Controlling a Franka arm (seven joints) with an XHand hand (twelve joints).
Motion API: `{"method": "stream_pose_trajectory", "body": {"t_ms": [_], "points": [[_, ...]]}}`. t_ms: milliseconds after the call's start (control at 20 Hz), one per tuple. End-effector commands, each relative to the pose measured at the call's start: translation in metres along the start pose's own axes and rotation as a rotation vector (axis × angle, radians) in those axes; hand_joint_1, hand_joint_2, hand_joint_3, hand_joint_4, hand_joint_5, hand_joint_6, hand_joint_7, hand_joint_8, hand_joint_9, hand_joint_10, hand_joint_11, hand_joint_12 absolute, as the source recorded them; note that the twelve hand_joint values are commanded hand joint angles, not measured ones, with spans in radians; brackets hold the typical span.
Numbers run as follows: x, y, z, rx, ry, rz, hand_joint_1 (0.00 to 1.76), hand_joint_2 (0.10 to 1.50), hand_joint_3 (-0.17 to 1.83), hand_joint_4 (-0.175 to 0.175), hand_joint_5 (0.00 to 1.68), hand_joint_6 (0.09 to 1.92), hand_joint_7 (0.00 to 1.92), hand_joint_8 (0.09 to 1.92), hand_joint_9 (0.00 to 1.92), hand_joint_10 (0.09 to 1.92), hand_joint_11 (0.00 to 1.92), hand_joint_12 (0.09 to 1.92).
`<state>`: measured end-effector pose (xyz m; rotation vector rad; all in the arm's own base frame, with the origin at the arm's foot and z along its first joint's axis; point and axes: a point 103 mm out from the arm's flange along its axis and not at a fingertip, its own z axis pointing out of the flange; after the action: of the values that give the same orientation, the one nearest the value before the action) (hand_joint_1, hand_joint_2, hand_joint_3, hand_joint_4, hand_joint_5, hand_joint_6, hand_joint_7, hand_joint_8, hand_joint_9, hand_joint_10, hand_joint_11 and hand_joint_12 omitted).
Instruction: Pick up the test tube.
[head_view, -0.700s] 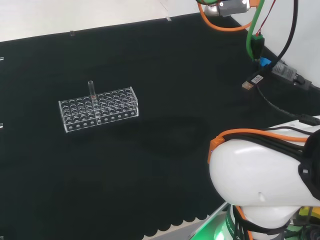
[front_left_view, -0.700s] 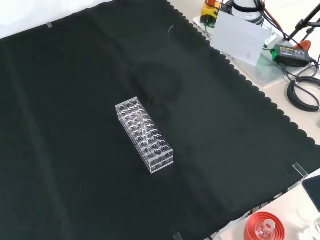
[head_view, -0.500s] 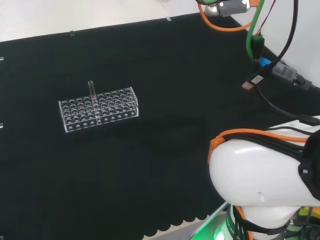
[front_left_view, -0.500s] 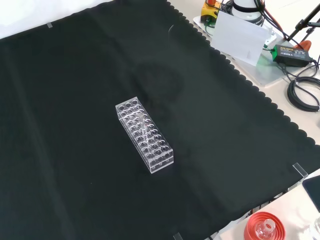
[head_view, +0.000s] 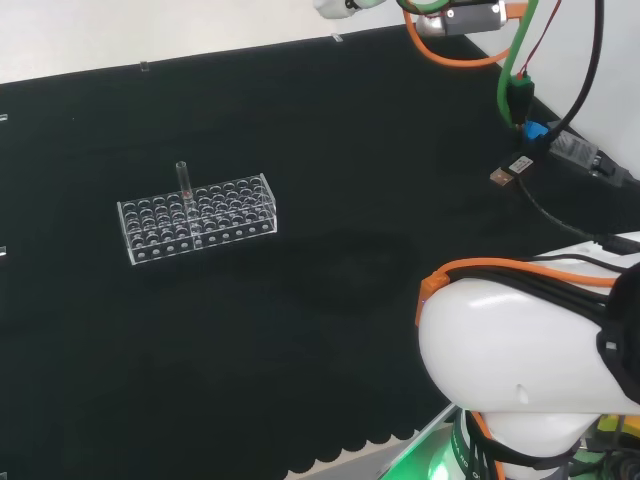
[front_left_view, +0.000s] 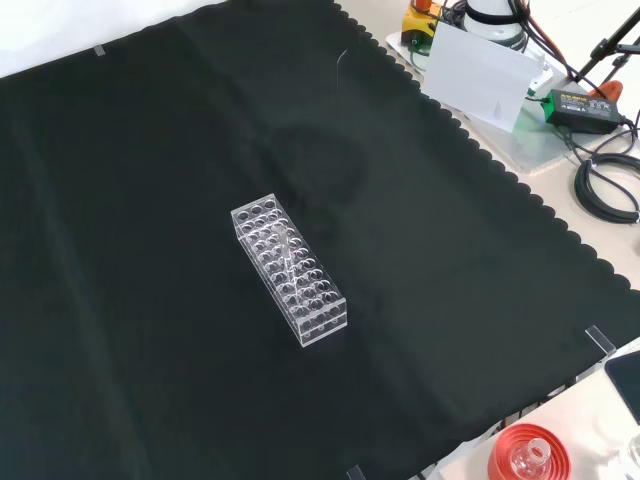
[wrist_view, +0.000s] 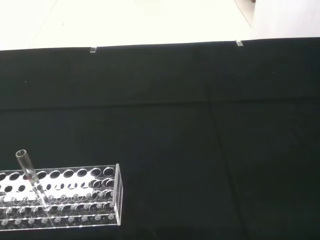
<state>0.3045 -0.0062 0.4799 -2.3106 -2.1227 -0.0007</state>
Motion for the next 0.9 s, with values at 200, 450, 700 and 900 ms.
{"method": "stream_pose_trajectory", "body": {"t_ms": [200, 450, 700, 900], "points": [[0.017, 0.025, 0.021, 0.012, 0.027, -0.03, 0.52, 0.83, 0.31, -0.034, 0.14, 0.09, 0.09, 0.76, 0.0, 0.91, 0.0, 1.27], [0.03, 0.051, 0.042, 0.035, 0.052, -0.045, 0.53, 0.83, 0.3, -0.035, 0.15, 0.09, 0.1, 0.77, 0.01, 0.93, 0.0, 1.28], [0.043, 0.074, 0.042, 0.043, 0.099, -0.079, 0.54, 0.83, 0.29, -0.038, 0.16, 0.09, 0.12, 0.77, 0.01, 0.93, 0.0, 1.29], [0.041, 0.087, 0.071, 0.047, 0.151, -0.105, 0.59, 0.83, 0.28, -0.046, 0.2, 0.09, 0.17, 0.79, 0.04, 0.94, 0.0, 1.34]]}}
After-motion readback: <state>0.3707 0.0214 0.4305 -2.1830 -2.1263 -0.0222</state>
